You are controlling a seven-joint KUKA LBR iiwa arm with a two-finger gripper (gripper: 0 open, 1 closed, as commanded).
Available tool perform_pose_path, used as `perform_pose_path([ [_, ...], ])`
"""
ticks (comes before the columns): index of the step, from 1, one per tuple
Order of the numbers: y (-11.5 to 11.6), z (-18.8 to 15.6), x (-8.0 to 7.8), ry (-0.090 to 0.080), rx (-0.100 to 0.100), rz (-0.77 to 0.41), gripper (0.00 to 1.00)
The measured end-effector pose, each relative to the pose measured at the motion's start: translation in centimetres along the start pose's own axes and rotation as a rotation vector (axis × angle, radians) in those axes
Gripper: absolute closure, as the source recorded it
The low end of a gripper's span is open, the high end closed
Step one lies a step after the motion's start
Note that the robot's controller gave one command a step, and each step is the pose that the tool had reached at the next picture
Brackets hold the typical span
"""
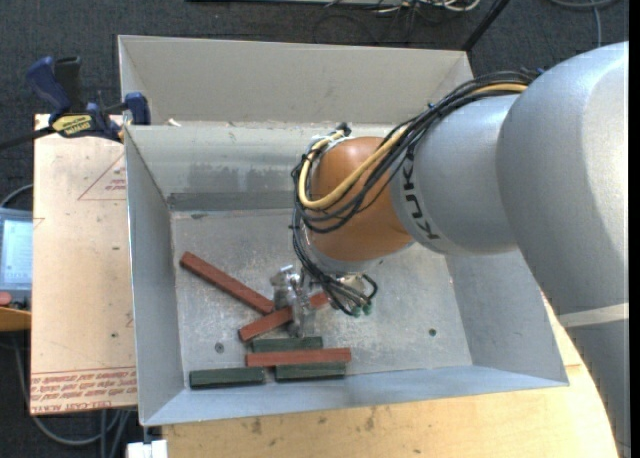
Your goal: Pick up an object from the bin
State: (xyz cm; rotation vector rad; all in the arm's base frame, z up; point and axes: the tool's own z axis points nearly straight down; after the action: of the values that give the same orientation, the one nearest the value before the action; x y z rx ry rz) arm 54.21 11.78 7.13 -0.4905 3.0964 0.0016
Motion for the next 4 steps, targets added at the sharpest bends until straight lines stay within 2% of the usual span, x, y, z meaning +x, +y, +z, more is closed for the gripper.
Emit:
perform_pose_path([
  [1, 1.3, -10.7, -5.8, -0.008, 0.0, -0.011, 1.0],
  [2, 1.9, -7.3, -7.4, 0.004, -0.001, -0.054, 1.0],
  [3, 1.8, -7.4, -7.4, 0.003, -0.001, -0.053, 0.0],
  [4, 0.1, 0.6, -11.0, 0.006, -0.002, -0.188, 0.0],
])
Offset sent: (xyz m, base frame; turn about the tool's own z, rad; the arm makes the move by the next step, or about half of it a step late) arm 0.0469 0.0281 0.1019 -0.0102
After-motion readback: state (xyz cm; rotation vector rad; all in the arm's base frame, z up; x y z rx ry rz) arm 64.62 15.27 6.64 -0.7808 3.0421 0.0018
